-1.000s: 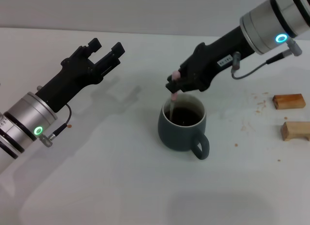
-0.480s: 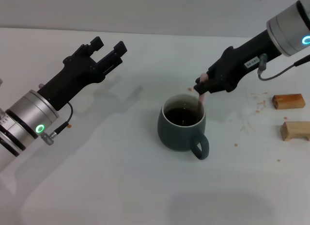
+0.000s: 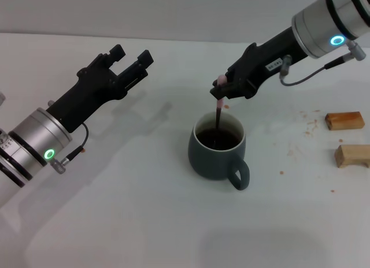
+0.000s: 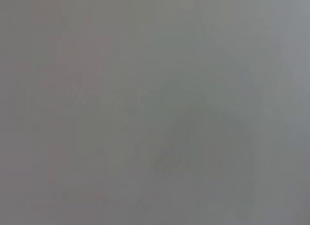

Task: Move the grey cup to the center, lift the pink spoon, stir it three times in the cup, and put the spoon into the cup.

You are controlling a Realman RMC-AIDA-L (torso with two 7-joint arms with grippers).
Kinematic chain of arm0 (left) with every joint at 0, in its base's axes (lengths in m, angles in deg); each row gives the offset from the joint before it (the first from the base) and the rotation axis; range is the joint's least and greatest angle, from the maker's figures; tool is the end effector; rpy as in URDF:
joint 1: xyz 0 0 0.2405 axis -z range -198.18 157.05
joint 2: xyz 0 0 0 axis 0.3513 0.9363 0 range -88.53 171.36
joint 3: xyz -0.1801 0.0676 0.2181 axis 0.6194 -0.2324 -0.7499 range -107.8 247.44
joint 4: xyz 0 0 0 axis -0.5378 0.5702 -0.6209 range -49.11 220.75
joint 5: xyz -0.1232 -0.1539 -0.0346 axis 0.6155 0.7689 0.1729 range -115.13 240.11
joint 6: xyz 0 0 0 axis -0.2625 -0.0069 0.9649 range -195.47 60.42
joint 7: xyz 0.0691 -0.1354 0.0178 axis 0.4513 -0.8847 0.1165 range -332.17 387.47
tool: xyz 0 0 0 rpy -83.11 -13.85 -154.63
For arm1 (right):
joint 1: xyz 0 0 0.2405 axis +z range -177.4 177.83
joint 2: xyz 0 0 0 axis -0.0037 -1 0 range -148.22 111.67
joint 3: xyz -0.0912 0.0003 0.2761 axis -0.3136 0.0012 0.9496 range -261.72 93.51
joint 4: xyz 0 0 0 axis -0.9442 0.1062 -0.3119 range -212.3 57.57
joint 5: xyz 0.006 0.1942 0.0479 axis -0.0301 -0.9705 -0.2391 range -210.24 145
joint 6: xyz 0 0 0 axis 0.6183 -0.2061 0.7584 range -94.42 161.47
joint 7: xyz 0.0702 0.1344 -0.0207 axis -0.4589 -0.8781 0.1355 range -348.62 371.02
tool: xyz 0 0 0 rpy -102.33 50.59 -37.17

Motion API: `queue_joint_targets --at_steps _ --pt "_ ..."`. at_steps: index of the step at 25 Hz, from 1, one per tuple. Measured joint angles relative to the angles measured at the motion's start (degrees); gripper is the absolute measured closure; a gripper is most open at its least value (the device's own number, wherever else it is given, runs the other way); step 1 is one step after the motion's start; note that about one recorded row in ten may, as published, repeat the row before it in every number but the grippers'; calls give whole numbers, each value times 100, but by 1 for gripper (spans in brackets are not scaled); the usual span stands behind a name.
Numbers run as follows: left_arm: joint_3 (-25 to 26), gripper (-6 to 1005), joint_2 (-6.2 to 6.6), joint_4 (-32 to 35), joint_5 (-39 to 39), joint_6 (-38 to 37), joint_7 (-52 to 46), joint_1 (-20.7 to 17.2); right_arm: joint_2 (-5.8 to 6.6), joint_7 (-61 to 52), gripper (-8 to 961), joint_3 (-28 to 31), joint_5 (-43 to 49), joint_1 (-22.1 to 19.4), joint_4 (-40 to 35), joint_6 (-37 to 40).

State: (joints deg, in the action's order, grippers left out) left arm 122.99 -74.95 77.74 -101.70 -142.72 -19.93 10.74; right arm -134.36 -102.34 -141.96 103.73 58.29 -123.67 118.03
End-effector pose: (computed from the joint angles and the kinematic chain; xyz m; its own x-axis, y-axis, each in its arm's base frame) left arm -0.2760 0.3597 -0.0499 0.4147 0.1605 0.8957 0.7438 -0.6268 -0.2321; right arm 0.1311 0.4430 -0.0297 0.9520 -0.3036 0.0398 -0.2933 -0.9414 -0.1664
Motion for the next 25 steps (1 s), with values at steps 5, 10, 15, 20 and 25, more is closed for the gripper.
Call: queue_joint_targets --at_steps 5,10,15,20,25 --pt "1 170 0 0 0 13 0 -8 -15 -131 844 23 1 -80 -2 -219" --pt "1 170 0 0 0 13 -4 13 -18 -134 724 65 -42 -246 -107 -308" --pt "0 170 0 -1 -2 13 -12 26 -67 -135 522 258 -54 -506 -481 -434" --pt "1 170 23 -4 -5 -13 -32 18 -205 -30 399 711 -616 -1178 -1296 -884" --pt "6 170 59 -28 -7 -80 -53 -50 -214 675 333 919 -2460 -2271 -1639 -1386"
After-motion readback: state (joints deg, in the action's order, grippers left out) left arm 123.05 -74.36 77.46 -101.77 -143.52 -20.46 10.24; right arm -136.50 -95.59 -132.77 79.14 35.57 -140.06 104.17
